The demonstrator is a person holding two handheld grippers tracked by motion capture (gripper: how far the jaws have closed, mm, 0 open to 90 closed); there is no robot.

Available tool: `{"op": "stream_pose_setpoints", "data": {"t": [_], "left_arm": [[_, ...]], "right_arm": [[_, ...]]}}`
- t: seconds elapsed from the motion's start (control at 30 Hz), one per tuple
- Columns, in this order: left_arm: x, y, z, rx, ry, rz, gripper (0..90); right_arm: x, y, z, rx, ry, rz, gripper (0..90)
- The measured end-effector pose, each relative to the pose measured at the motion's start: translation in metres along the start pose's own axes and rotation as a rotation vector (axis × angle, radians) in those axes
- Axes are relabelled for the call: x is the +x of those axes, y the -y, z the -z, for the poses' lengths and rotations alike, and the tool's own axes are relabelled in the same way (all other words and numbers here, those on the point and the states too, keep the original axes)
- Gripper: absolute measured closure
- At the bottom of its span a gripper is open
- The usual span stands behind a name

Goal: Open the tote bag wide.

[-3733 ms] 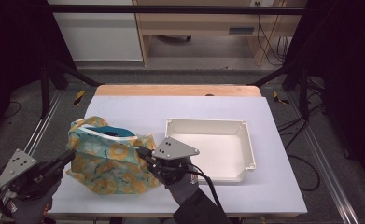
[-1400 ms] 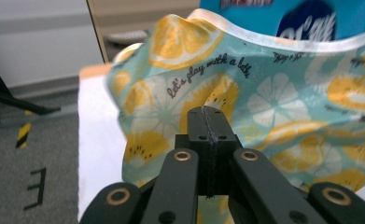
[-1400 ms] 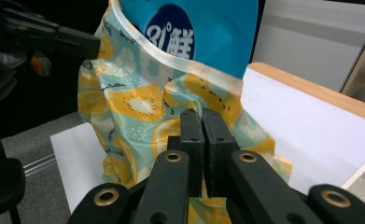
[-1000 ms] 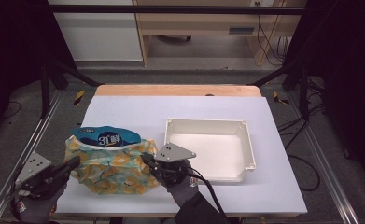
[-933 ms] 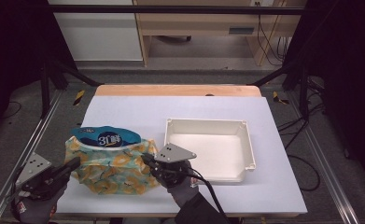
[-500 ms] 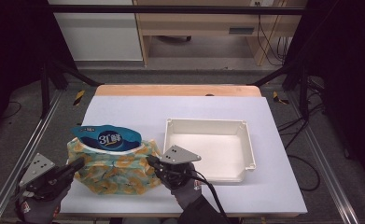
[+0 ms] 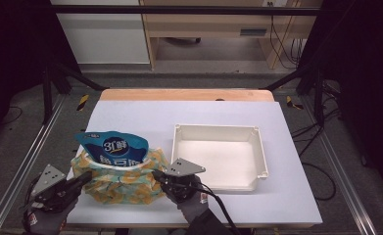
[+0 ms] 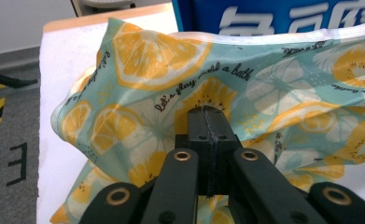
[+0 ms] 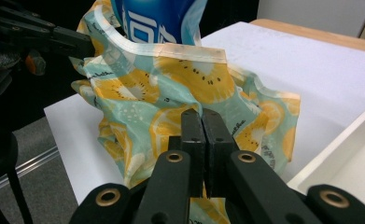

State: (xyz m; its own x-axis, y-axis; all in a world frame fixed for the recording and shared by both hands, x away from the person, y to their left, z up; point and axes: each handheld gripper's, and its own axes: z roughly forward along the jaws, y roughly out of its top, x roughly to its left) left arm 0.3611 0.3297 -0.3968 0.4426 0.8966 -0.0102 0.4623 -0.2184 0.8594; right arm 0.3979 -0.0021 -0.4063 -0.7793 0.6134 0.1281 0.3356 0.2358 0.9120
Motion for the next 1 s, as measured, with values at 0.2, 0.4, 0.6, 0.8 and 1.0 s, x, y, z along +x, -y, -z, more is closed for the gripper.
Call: {"op": "stream_pose_setpoints", "data": {"t": [0.2, 0.4, 0.6, 0.8, 1.0], "left_arm": [[0.000, 0.008, -0.008, 0.026, -0.004, -0.009, 89.7], [0.000, 0.016, -0.015, 0.047, -0.011, -0.022, 89.7], [0.001, 0.023, -0.022, 0.076, -0.011, -0.042, 89.7], [0.001, 0.029, -0.032, 0.117, -0.010, -0.043, 89.7], [0.003, 0.034, -0.039, 0.175, -0.013, -0.052, 89.7]], "right_arm": [[0.000, 0.012, -0.008, 0.017, -0.003, -0.022, 88.6], [0.004, 0.025, -0.017, 0.040, 0.002, -0.028, 88.4], [0.005, 0.036, -0.024, 0.060, 0.013, -0.029, 88.2], [0.005, 0.044, -0.029, 0.084, 0.025, -0.032, 88.0], [0.004, 0.052, -0.036, 0.107, 0.029, -0.036, 87.9]]}}
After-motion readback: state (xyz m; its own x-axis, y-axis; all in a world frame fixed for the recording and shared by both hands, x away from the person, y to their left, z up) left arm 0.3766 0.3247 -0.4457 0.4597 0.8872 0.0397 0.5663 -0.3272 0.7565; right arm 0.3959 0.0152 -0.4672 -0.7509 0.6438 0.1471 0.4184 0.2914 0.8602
